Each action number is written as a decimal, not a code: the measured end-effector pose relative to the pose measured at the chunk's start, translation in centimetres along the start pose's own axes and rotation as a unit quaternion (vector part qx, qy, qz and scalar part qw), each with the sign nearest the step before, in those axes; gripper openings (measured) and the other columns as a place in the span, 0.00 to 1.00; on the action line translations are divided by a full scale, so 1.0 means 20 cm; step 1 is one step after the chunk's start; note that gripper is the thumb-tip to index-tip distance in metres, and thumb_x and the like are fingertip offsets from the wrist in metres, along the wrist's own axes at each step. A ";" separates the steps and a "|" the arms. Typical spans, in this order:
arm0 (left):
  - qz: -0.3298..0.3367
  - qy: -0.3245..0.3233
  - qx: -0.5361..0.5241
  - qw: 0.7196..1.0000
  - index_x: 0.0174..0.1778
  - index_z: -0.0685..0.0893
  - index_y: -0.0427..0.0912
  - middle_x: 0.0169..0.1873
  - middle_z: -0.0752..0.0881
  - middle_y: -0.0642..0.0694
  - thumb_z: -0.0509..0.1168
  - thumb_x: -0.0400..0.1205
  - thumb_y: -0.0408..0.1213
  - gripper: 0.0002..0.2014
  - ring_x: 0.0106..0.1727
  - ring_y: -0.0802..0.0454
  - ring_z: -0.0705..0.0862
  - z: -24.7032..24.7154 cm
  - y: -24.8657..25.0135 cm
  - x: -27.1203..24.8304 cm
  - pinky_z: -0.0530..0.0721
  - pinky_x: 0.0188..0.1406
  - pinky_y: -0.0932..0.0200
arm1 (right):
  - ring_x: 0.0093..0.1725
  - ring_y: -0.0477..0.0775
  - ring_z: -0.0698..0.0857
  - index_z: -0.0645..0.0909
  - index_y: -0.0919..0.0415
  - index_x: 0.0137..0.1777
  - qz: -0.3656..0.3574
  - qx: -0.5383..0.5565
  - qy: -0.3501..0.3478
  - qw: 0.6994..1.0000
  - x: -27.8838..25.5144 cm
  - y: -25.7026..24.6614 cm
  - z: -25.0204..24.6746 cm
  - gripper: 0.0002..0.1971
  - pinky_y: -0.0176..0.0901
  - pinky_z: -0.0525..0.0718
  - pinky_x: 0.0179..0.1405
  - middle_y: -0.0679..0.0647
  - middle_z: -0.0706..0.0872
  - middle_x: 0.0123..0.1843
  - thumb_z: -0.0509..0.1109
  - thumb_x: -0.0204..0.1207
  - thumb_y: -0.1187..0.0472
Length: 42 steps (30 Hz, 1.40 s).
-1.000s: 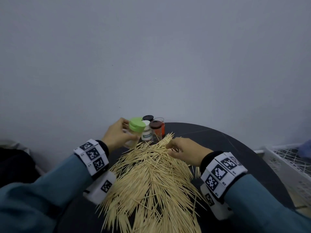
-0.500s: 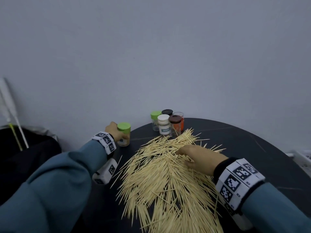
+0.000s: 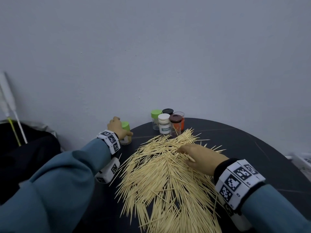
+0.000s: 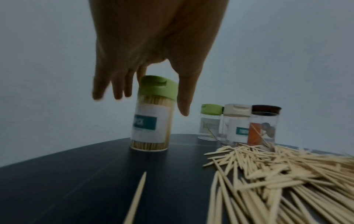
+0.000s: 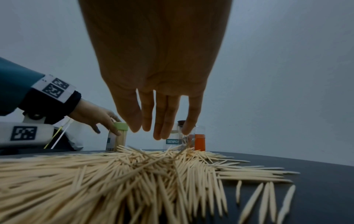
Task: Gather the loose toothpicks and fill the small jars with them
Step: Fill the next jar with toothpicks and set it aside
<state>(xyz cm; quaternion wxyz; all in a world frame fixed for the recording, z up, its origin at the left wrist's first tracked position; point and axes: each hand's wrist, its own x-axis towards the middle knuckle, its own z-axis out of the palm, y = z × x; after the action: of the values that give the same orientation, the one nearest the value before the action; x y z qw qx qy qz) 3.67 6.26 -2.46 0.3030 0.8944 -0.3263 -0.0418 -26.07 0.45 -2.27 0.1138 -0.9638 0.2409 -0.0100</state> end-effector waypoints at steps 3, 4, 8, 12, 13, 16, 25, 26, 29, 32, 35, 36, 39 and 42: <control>0.118 0.056 0.045 0.990 0.74 0.67 0.38 0.71 0.70 0.37 0.75 0.73 0.40 0.36 0.73 0.40 0.66 0.01 0.10 -0.05 0.69 0.71 0.45 | 0.69 0.49 0.75 0.67 0.53 0.74 0.008 0.003 0.006 1.000 -0.01 0.00 0.00 0.21 0.45 0.76 0.69 0.49 0.72 0.74 0.61 0.82 0.60; 0.154 0.064 0.041 0.985 0.73 0.68 0.38 0.71 0.70 0.38 0.74 0.74 0.39 0.33 0.73 0.41 0.66 0.01 0.15 -0.07 0.68 0.71 0.48 | 0.69 0.49 0.75 0.67 0.53 0.74 0.011 0.004 0.010 1.000 -0.01 0.00 -0.01 0.21 0.45 0.76 0.69 0.49 0.72 0.74 0.61 0.82 0.60; 0.255 0.029 0.016 0.966 0.69 0.73 0.38 0.68 0.73 0.38 0.70 0.77 0.36 0.24 0.71 0.43 0.68 0.07 0.33 -0.09 0.67 0.66 0.54 | 0.68 0.51 0.76 0.67 0.53 0.73 0.027 0.000 0.038 0.999 -0.02 -0.01 -0.02 0.20 0.46 0.78 0.66 0.49 0.72 0.73 0.59 0.82 0.62; 0.287 -0.059 0.057 0.955 0.71 0.72 0.37 0.69 0.74 0.38 0.68 0.79 0.35 0.24 0.70 0.43 0.71 0.17 0.46 -0.05 0.68 0.67 0.53 | 0.68 0.51 0.75 0.67 0.54 0.73 0.043 -0.006 0.054 0.998 -0.03 -0.01 -0.03 0.20 0.47 0.77 0.66 0.50 0.71 0.73 0.59 0.82 0.62; 0.286 -0.077 0.074 0.952 0.72 0.71 0.36 0.70 0.73 0.37 0.67 0.79 0.35 0.25 0.71 0.42 0.71 0.20 0.47 -0.03 0.69 0.68 0.52 | 0.69 0.52 0.75 0.67 0.54 0.73 0.046 -0.006 0.055 0.997 -0.03 0.00 -0.03 0.20 0.47 0.77 0.66 0.50 0.72 0.73 0.59 0.82 0.62; 0.277 -0.112 0.108 0.948 0.76 0.66 0.35 0.74 0.70 0.36 0.66 0.79 0.33 0.29 0.74 0.40 0.69 0.27 0.50 0.00 0.67 0.72 0.50 | 0.68 0.53 0.75 0.67 0.55 0.73 0.049 -0.006 0.056 0.997 -0.02 0.01 -0.02 0.19 0.47 0.77 0.66 0.51 0.72 0.72 0.59 0.82 0.62; 0.270 -0.095 0.137 0.948 0.76 0.65 0.34 0.73 0.69 0.35 0.67 0.79 0.38 0.30 0.72 0.37 0.68 0.36 0.49 0.03 0.68 0.71 0.47 | 0.67 0.54 0.76 0.68 0.56 0.73 0.044 -0.006 0.054 0.998 0.00 0.02 0.00 0.20 0.49 0.77 0.65 0.52 0.73 0.71 0.59 0.81 0.64; 0.262 -0.082 0.129 0.953 0.74 0.67 0.34 0.70 0.70 0.35 0.69 0.78 0.40 0.30 0.70 0.37 0.70 0.36 0.49 0.04 0.71 0.68 0.46 | 0.67 0.55 0.76 0.68 0.56 0.73 0.043 -0.005 0.054 0.998 0.00 0.02 0.00 0.20 0.50 0.77 0.65 0.52 0.72 0.72 0.59 0.81 0.64; 0.240 -0.061 0.088 0.965 0.70 0.69 0.35 0.66 0.71 0.34 0.73 0.75 0.43 0.31 0.64 0.37 0.75 0.36 0.49 0.04 0.76 0.63 0.45 | 0.67 0.54 0.76 0.68 0.55 0.73 0.041 -0.001 0.055 0.998 0.00 0.02 0.00 0.20 0.50 0.77 0.66 0.52 0.72 0.72 0.59 0.81 0.64; 0.216 -0.075 0.073 0.971 0.72 0.68 0.35 0.66 0.71 0.35 0.74 0.75 0.41 0.33 0.64 0.37 0.76 0.37 0.50 0.03 0.75 0.63 0.48 | 0.68 0.54 0.76 0.68 0.56 0.73 0.037 0.000 0.060 0.998 0.00 0.03 0.00 0.20 0.49 0.77 0.66 0.52 0.72 0.72 0.59 0.81 0.65; 0.200 -0.086 0.042 0.975 0.69 0.69 0.34 0.64 0.76 0.34 0.75 0.74 0.37 0.31 0.63 0.38 0.77 0.38 0.50 0.03 0.75 0.57 0.50 | 0.67 0.54 0.76 0.68 0.56 0.73 0.034 -0.001 0.061 0.998 0.00 0.03 0.01 0.20 0.49 0.77 0.66 0.52 0.72 0.72 0.59 0.82 0.64; 0.197 -0.085 0.030 0.976 0.68 0.69 0.34 0.63 0.77 0.34 0.75 0.73 0.35 0.30 0.62 0.38 0.78 0.37 0.51 0.02 0.75 0.55 0.51 | 0.67 0.54 0.76 0.68 0.56 0.73 0.035 -0.001 0.060 0.998 0.00 0.03 0.01 0.20 0.49 0.78 0.66 0.52 0.72 0.72 0.59 0.82 0.64; 0.190 -0.075 0.006 0.979 0.67 0.69 0.34 0.63 0.76 0.33 0.75 0.72 0.32 0.30 0.62 0.37 0.77 0.34 0.51 0.01 0.76 0.54 0.51 | 0.67 0.54 0.76 0.68 0.56 0.73 0.034 -0.001 0.058 0.998 0.00 0.03 0.00 0.20 0.47 0.78 0.65 0.52 0.72 0.72 0.59 0.81 0.65; 0.197 -0.061 -0.024 0.978 0.67 0.69 0.34 0.63 0.74 0.33 0.75 0.73 0.33 0.30 0.62 0.37 0.76 0.26 0.52 -0.02 0.75 0.53 0.53 | 0.67 0.53 0.76 0.68 0.56 0.72 0.031 -0.005 0.058 0.998 -0.01 0.03 0.00 0.20 0.46 0.78 0.64 0.51 0.72 0.72 0.59 0.81 0.65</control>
<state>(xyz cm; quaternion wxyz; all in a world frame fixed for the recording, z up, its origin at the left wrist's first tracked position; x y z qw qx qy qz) -3.86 -2.44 -0.89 0.3058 0.8008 -0.5132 -0.0435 -26.44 0.04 -2.41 0.0954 -0.9542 0.2770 -0.0613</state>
